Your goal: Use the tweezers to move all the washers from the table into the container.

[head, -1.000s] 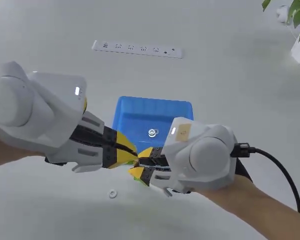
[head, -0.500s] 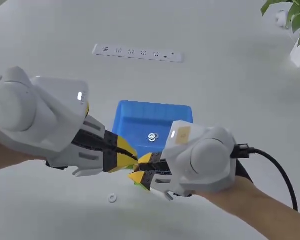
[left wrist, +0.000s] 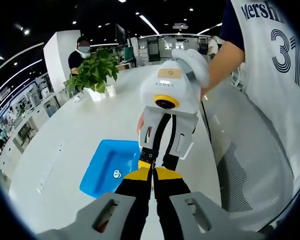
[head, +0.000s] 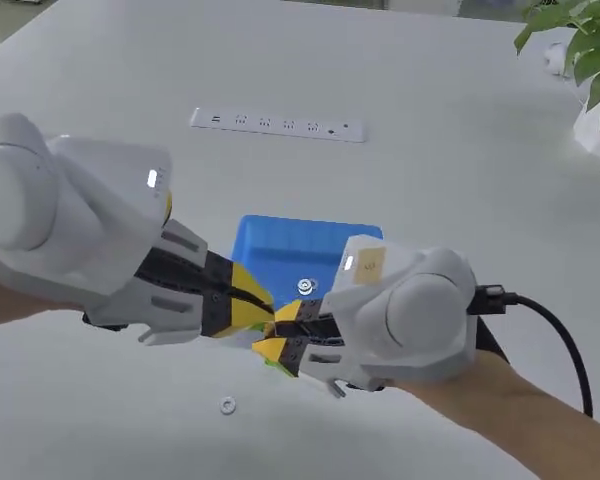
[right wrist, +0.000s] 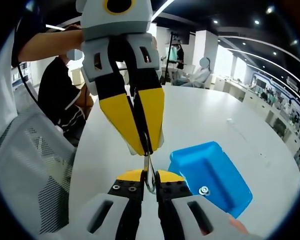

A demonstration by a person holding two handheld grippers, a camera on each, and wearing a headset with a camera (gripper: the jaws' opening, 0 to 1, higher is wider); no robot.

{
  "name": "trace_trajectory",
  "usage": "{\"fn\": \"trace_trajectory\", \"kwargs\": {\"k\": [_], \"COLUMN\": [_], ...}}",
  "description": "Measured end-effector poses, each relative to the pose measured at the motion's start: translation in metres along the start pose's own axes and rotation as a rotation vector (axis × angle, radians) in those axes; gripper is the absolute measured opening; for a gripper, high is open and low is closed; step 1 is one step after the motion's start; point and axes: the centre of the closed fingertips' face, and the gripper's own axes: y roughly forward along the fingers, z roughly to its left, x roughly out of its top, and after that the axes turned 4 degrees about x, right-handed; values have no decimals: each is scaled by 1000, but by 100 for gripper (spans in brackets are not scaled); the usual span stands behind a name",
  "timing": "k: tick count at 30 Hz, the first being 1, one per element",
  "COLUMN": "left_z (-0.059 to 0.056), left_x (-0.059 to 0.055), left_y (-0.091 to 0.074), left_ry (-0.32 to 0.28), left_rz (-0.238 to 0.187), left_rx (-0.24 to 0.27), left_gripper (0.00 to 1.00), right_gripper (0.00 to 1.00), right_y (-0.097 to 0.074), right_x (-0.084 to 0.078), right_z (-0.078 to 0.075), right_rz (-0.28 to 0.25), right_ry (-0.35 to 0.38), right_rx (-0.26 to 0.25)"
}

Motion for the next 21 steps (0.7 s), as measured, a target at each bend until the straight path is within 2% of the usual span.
{"fn": "trace_trajectory", "kwargs": {"k": [11, 21], "left_z": [8, 20], "left_x": [21, 34], "left_y": [-13, -19], "left_ry": [63, 110], "left_rz": [-13, -15], "left_rx": [36, 52], "left_gripper": [5, 5], "right_gripper": [10, 10], "right_y": [-15, -24], "right_x": [23, 37], "right_z": [-9, -23], "right_rz": [-21, -41], "right_ry": [-68, -99], "right_rx": [-46, -89]}}
